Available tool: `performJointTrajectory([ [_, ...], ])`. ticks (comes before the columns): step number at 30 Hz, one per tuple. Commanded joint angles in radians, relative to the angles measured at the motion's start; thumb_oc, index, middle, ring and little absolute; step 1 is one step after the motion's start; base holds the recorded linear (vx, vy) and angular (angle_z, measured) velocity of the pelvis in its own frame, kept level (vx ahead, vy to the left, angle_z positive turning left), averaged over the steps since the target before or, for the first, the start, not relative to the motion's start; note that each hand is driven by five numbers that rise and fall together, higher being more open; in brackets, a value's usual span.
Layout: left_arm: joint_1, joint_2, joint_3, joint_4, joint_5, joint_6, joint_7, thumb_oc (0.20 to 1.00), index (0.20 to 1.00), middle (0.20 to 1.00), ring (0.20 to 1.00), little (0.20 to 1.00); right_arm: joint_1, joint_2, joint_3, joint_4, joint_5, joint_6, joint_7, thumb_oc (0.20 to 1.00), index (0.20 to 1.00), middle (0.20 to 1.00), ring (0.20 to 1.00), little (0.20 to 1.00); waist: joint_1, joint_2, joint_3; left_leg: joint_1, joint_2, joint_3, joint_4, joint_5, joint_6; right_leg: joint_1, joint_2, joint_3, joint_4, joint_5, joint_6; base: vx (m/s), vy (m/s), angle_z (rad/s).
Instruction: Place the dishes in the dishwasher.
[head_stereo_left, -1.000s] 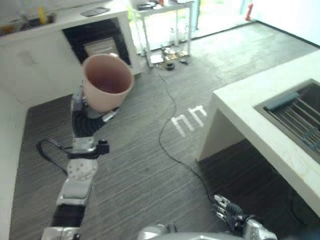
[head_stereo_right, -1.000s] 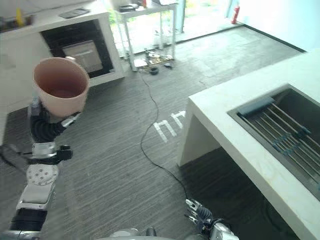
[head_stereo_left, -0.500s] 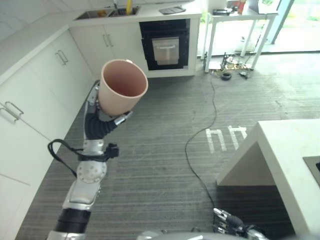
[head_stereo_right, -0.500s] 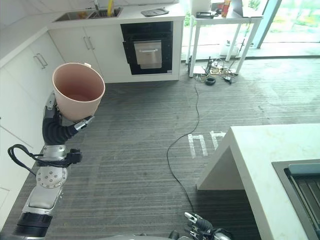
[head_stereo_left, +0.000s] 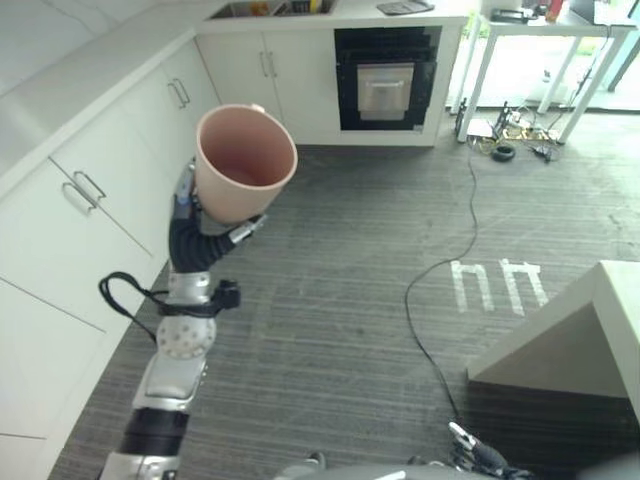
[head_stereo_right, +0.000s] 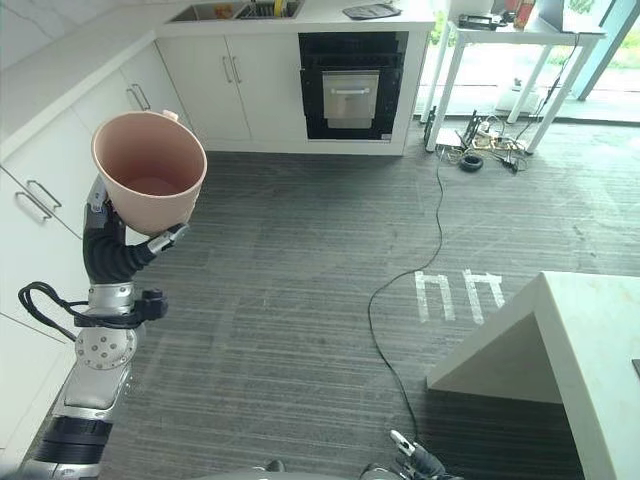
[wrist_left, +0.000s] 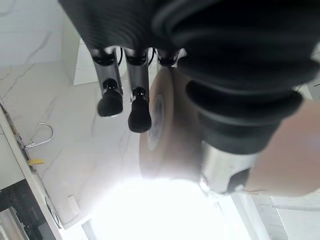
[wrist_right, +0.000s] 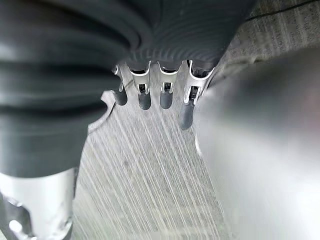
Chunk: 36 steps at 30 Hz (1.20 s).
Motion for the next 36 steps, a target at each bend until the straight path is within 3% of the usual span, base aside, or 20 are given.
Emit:
performJointTrajectory([
  [1,-0.041,0.020,0.027,-0.038,-0.049,-0.025,0.021,0.200,0.200,0.200,0.200,0.200,-0.033,0.020,0.038,0.017,0.003,-0.007,-0.003,1.000,1.000,1.000,1.000,1.000,0.009,-0.039,-0.025,0.030,-0.014,0.023,0.000,-0.104,0.003,0.104,-0.002,0.093,-0.107,-0.008,0.058,0.01,0.041,0.05],
  [7,-0.051,0.028,0.026,-0.043,-0.010,-0.024,0.021,0.200,0.200,0.200,0.200,0.200,-0.038,0.031,0.061,-0.011,0.009,0.016,-0.019,1.000,1.000,1.000,1.000,1.000,0.008,-0.044,-0.027,0.035,-0.022,0.033,0.000,-0.114,0.017,0.104,-0.007,0.109,-0.113,-0.003,0.067,-0.01,0.004,-0.03],
  [8,-0.169,0.010,-0.102,-0.038,-0.219,0.084,-0.166,0.200,0.200,0.200,0.200,0.200,-0.042,0.004,0.084,0.134,-0.079,-0.055,0.034,1.000,1.000,1.000,1.000,1.000,-0.088,-0.021,-0.054,0.092,-0.062,0.055,0.000,-0.117,0.054,0.118,0.057,0.247,-0.120,0.010,0.039,-0.02,0.002,-0.04],
  [20,-0.157,0.005,-0.089,-0.037,-0.208,0.085,-0.159,0.200,0.200,0.200,0.200,0.200,-0.035,0.011,0.083,0.113,-0.078,-0.046,0.025,1.000,1.000,1.000,1.000,1.000,-0.085,-0.022,-0.051,0.093,-0.065,0.051,0.000,-0.118,0.059,0.122,0.056,0.244,-0.120,0.008,0.038,0.00,0.001,0.00],
  [28,-0.148,0.009,-0.077,-0.037,-0.201,0.096,-0.136,0.200,0.200,0.200,0.200,0.200,-0.028,0.015,0.091,0.078,-0.080,-0.101,0.015,1.000,1.000,1.000,1.000,1.000,-0.085,-0.023,-0.044,0.093,-0.066,0.045,0.000,-0.116,0.060,0.125,0.064,0.248,-0.116,0.001,0.033,0.01,-0.031,0.00],
  [34,-0.121,0.008,-0.078,-0.025,-0.188,0.122,-0.119,0.200,0.200,0.200,0.200,0.200,-0.026,0.016,0.158,-0.149,-0.073,-0.171,-0.013,1.000,1.000,1.000,1.000,1.000,-0.089,-0.025,-0.029,0.097,-0.045,0.046,0.000,-0.092,0.044,0.123,0.087,0.253,-0.110,-0.012,0.011,0.01,-0.158,-0.02],
  [36,-0.111,0.006,-0.080,-0.001,-0.189,0.106,-0.112,0.200,0.200,0.200,0.200,0.200,-0.023,0.011,0.174,-0.222,-0.064,-0.160,-0.022,1.000,1.000,1.000,1.000,1.000,-0.093,-0.029,-0.024,0.095,-0.037,0.042,0.013,-0.085,0.034,0.120,0.095,0.263,-0.107,-0.016,0.002,0.01,-0.180,0.00],
])
